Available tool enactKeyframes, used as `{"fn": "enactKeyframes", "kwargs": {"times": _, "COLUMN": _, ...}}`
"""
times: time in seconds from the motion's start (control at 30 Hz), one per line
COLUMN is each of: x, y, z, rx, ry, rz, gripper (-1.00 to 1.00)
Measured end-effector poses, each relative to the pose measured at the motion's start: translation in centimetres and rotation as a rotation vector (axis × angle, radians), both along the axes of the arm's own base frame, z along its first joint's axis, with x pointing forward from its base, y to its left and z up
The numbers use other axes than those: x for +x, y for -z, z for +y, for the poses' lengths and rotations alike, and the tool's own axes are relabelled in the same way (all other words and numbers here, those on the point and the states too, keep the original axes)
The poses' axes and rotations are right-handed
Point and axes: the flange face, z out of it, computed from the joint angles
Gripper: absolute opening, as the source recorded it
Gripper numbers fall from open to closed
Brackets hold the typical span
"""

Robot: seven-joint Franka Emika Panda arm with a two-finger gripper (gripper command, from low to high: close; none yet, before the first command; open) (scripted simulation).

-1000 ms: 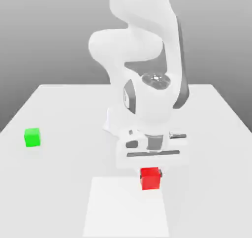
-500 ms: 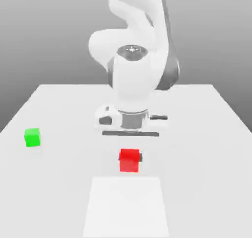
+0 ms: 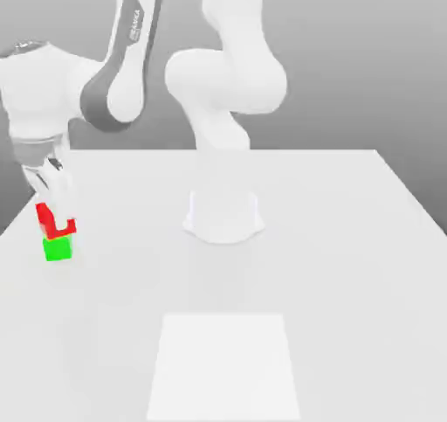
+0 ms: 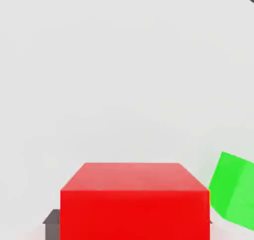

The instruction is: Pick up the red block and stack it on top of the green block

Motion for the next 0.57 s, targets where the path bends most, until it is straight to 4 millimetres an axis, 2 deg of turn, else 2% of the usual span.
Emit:
{"fn": "enactKeyframes", "kwargs": {"times": 0.03, "x": -1.7, "y": 0.1, "z": -0.7, "rx": 0.003, "ry": 0.045, "rz": 0.0, "gripper": -1.0}}
{"fn": "enactKeyframes", "kwargs": {"times": 0.1, "x": -2.9, "y": 0.5, "z": -1.3, "rx": 0.005, "ry": 0.077, "rz": -0.005, "gripper": -1.0}}
{"fn": "enactKeyframes", "kwargs": {"times": 0.27, "x": -3.0, "y": 2.5, "z": -1.7, "rx": 0.007, "ry": 0.085, "rz": -0.013, "gripper": -1.0}}
{"fn": "enactKeyframes", "kwargs": {"times": 0.47, "x": -3.0, "y": 5.8, "z": -1.5, "rx": 0.006, "ry": 0.082, "rz": -0.006, "gripper": -1.0}}
{"fn": "enactKeyframes", "kwargs": {"times": 0.5, "x": -3.2, "y": 6.4, "z": -1.4, "rx": 0.005, "ry": 0.086, "rz": -0.003, "gripper": 1.0}}
{"fn": "enactKeyframes", "kwargs": {"times": 0.57, "x": -3.2, "y": 6.4, "z": -1.4, "rx": 0.005, "ry": 0.086, "rz": -0.003, "gripper": 1.0}}
